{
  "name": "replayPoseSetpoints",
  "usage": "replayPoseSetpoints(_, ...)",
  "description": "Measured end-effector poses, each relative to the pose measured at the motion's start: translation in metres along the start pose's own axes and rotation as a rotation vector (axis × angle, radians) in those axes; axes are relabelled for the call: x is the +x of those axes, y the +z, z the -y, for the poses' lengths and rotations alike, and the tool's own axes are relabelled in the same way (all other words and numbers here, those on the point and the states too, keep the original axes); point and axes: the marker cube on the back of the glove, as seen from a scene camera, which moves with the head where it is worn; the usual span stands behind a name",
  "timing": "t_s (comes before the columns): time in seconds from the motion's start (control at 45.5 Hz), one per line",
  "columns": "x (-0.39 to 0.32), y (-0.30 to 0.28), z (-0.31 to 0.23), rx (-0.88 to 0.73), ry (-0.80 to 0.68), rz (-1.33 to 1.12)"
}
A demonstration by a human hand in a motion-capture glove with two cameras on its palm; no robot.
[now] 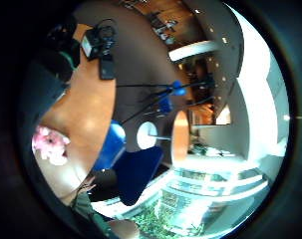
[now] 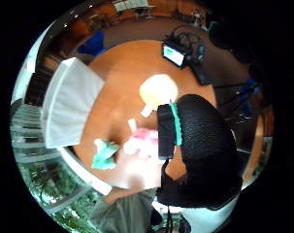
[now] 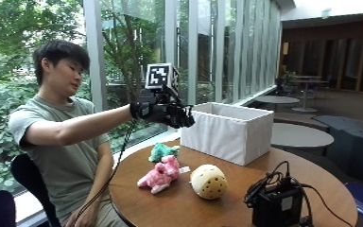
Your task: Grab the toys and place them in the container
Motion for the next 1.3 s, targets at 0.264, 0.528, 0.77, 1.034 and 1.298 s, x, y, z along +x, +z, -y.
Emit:
replayPoseSetpoints(0.264, 0.01, -0.001, -0.005, 0.002, -0.025, 0.059)
replayPoseSetpoints(0.528, 0.017, -0.012, -0.007, 0.039, -0.025, 0.154)
replayPoseSetpoints(0.77, 0.014, -0.015, 0.008, 0.049, -0.012, 0.348)
replayPoseSetpoints(1.034, -0.015, 0.014, 0.046, -0.105, -0.019, 0.532)
replayPoseSetpoints(1.298, -0.053, 0.102, 0.096, -0.283, 0.065, 0.559)
